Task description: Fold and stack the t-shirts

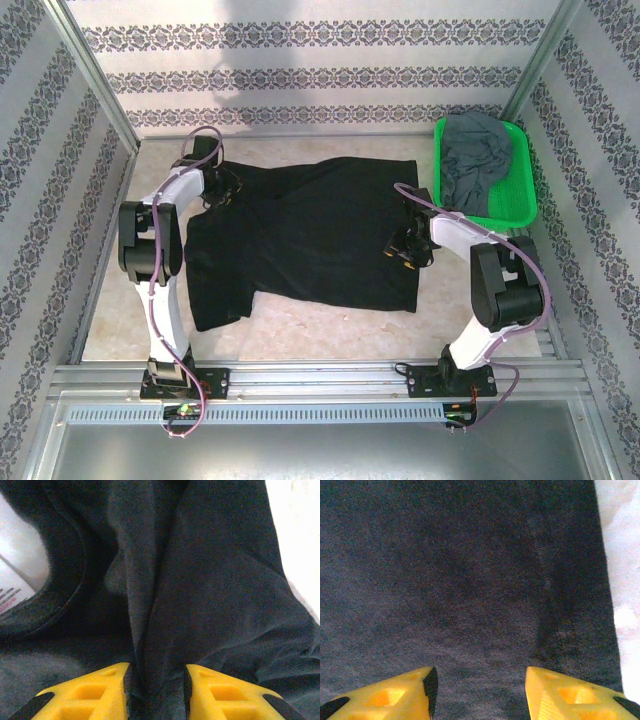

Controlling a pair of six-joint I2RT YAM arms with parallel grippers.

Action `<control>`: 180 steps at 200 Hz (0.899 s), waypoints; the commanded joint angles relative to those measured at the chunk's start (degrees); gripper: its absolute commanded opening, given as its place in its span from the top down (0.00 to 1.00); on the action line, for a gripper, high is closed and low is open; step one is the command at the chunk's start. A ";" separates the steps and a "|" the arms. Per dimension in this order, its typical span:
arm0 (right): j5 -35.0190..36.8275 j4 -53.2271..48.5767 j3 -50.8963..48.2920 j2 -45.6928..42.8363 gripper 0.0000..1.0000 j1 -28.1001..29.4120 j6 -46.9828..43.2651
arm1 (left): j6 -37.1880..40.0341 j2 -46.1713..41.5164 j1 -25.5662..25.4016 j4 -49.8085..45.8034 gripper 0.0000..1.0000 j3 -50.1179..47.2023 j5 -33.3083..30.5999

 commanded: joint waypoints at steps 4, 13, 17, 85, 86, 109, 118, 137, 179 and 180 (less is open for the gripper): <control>-0.08 -0.69 0.35 0.37 0.49 0.26 0.47 | 1.25 1.36 0.30 -2.70 0.66 1.60 1.24; -0.11 -0.69 0.52 0.45 0.49 0.26 0.46 | 1.29 1.53 0.29 -2.62 0.66 1.64 1.71; -0.12 -0.65 0.53 0.50 0.49 0.22 0.46 | 1.29 1.62 0.30 -2.69 0.66 1.64 1.88; 0.07 -0.38 0.80 0.81 0.50 0.26 0.84 | 1.20 -0.36 -1.01 -5.23 0.72 2.35 2.51; 0.06 -0.38 0.79 0.81 0.50 0.26 0.83 | 1.20 -0.37 -1.02 -5.32 0.72 2.39 2.51; 0.21 -0.38 0.79 0.67 0.50 0.26 1.00 | 1.47 -0.74 -1.03 -5.94 0.77 2.09 2.16; 0.23 -0.38 0.79 0.57 0.50 0.26 0.97 | 1.53 -0.85 -1.03 -5.99 0.79 2.09 2.30; 0.31 -0.45 0.90 0.46 0.50 0.26 1.08 | 1.46 -1.24 -1.03 -6.45 0.81 2.73 2.29; 0.40 -0.38 0.79 0.37 0.50 0.35 1.25 | 2.05 -1.36 -1.03 -8.45 0.84 5.01 1.64; 0.40 -0.38 0.79 0.37 0.50 0.35 1.25 | 2.07 -1.36 -1.03 -8.47 0.84 5.10 1.64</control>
